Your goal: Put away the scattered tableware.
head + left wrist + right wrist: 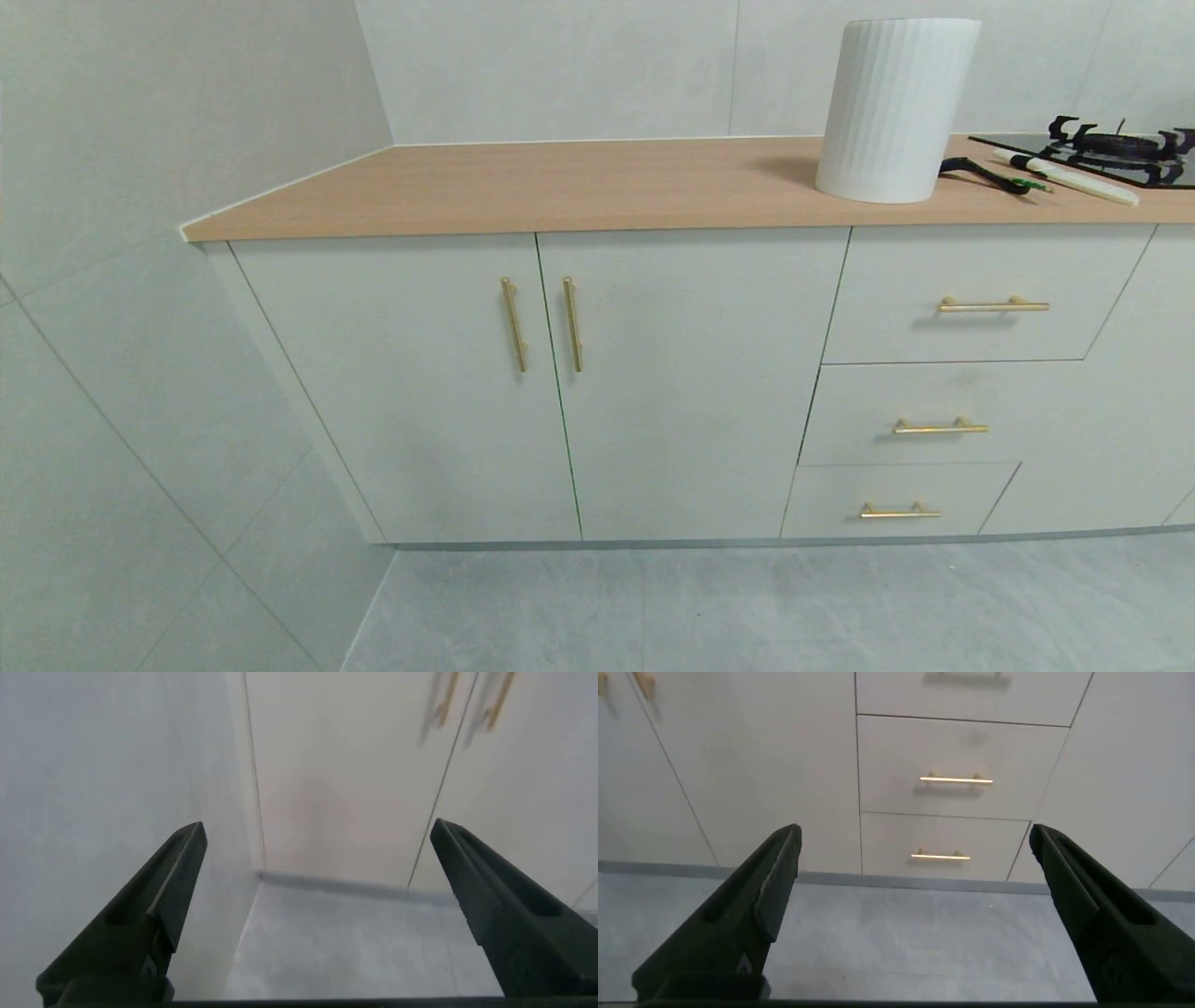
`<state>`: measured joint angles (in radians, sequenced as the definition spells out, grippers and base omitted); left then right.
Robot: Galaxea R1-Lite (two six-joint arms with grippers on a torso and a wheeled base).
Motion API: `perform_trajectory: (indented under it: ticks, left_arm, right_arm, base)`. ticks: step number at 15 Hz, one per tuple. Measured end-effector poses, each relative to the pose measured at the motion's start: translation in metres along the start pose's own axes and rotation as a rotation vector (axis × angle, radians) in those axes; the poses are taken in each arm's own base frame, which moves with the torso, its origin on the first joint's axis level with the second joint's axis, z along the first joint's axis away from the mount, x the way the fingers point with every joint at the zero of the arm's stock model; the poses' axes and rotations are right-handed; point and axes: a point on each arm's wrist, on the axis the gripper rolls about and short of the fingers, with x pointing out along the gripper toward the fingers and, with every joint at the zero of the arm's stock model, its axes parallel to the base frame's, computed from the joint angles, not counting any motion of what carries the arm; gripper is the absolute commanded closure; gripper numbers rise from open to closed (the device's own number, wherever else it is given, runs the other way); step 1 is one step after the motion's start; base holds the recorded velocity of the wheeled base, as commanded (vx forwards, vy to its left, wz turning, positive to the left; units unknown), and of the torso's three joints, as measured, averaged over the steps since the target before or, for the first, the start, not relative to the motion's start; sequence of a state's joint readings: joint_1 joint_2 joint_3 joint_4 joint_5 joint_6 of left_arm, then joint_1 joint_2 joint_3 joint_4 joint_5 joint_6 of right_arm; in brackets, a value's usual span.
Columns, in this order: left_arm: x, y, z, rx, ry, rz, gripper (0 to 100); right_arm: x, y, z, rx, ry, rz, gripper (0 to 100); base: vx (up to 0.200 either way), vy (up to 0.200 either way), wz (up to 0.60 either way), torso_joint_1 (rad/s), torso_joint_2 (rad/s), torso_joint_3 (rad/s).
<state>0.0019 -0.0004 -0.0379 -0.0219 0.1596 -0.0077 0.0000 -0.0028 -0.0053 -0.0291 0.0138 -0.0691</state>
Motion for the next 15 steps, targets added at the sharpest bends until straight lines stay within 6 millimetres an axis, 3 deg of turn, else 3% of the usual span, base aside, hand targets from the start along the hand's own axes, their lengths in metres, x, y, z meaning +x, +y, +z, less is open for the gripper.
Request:
perform_trajectory:
  ticks: [6,15]
  left_arm:
    - [0.0022,-0.0029,-0.0126,0.013,0.058,-0.119,0]
    - [0.0022,-0.0029,-0.0129,0.013,0.059,-0.122,0]
  right_arm:
    - [0.0004,0.0002,-0.0039,0.046,0.029,0.005,0]
    - [0.0003,0.0003,-0.0041,0.05,0.031,0.008,0]
  base:
    - [0.0,0.0,0.0,0.0,0.0,0.0]
    - [0.0,0.0,0.0,0.0,0.0,0.0]
